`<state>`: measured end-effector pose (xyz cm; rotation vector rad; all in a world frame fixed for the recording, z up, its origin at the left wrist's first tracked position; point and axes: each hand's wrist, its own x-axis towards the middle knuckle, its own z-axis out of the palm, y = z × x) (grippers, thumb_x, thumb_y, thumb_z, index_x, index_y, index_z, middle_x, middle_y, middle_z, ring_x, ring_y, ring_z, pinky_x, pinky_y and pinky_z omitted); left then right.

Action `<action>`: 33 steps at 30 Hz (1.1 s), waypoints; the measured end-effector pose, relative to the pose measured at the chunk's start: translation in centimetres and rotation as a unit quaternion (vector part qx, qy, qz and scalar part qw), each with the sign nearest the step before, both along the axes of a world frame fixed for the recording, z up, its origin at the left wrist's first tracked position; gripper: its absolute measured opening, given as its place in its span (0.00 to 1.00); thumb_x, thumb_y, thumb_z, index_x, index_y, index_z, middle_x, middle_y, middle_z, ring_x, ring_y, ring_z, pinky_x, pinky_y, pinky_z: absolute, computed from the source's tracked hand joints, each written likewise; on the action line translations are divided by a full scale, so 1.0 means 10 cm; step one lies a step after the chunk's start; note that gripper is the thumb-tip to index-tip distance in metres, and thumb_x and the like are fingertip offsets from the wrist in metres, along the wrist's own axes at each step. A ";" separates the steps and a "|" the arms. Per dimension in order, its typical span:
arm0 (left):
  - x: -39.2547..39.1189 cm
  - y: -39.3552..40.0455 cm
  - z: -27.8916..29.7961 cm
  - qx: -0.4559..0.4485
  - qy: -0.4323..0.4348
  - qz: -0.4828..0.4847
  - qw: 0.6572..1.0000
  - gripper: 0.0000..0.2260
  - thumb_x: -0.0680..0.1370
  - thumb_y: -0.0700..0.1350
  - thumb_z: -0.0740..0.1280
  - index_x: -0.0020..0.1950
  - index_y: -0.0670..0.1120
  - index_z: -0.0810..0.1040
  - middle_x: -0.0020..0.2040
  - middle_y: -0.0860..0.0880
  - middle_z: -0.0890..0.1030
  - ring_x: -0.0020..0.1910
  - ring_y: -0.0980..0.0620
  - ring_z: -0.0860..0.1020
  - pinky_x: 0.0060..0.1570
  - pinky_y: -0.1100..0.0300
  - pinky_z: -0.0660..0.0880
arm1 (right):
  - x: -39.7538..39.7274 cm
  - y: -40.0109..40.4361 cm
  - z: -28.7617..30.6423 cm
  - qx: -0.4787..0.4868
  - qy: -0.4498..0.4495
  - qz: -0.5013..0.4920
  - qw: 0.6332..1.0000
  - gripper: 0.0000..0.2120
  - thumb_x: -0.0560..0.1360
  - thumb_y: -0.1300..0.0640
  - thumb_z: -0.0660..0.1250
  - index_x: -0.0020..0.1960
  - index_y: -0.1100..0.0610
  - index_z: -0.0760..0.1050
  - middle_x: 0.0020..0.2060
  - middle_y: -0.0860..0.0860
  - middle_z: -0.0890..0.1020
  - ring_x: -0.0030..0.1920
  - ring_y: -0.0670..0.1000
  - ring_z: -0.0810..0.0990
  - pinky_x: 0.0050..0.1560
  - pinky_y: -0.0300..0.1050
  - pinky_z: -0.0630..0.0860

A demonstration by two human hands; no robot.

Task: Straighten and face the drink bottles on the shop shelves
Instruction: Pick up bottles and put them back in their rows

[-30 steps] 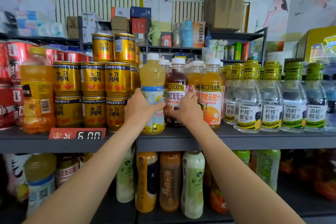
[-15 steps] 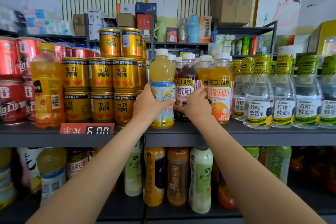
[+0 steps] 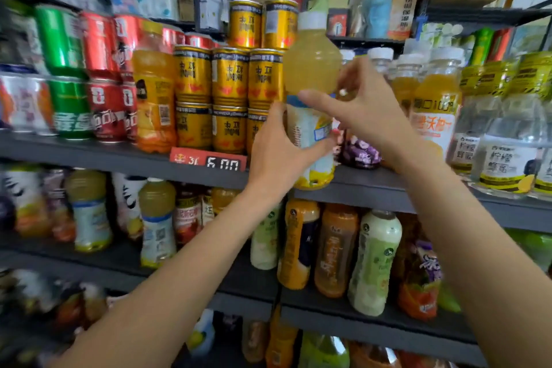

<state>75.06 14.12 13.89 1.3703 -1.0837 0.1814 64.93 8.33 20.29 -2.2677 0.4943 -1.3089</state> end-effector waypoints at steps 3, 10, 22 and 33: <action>0.20 0.42 -0.11 -0.029 -0.017 0.021 0.999 0.34 0.62 0.53 0.79 0.63 0.48 0.67 0.55 0.54 0.76 0.56 0.56 0.74 0.53 0.60 0.73 | 0.37 0.45 -0.08 -0.107 0.023 0.024 0.994 0.38 0.63 0.39 0.74 0.64 0.56 0.65 0.50 0.45 0.72 0.51 0.44 0.71 0.43 0.33 0.65; 1.39 1.90 -0.41 0.100 0.029 -0.023 0.994 0.27 0.68 0.47 0.76 0.64 0.51 0.69 0.58 0.57 0.77 0.55 0.65 0.75 0.55 0.71 0.71 | 1.68 1.55 -0.48 -0.125 0.088 0.129 0.980 0.36 0.64 0.42 0.75 0.64 0.58 0.67 0.59 0.53 0.77 0.60 0.54 0.74 0.49 0.39 0.65; 3.68 4.13 -1.31 0.264 0.091 0.114 0.953 0.31 0.60 0.55 0.79 0.59 0.51 0.73 0.54 0.54 0.80 0.53 0.53 0.78 0.52 0.55 0.75 | 3.93 3.38 -1.48 -0.009 0.217 0.270 0.938 0.32 0.64 0.44 0.76 0.63 0.54 0.68 0.52 0.46 0.76 0.54 0.46 0.75 0.50 0.41 0.72; 5.17 4.39 -1.83 0.223 0.147 0.211 0.940 0.30 0.61 0.50 0.80 0.58 0.49 0.71 0.50 0.51 0.80 0.48 0.50 0.79 0.50 0.49 0.77 | 5.53 3.48 -2.00 0.072 0.274 0.250 0.926 0.25 0.69 0.41 0.71 0.60 0.54 0.72 0.52 0.44 0.75 0.57 0.46 0.73 0.52 0.30 0.69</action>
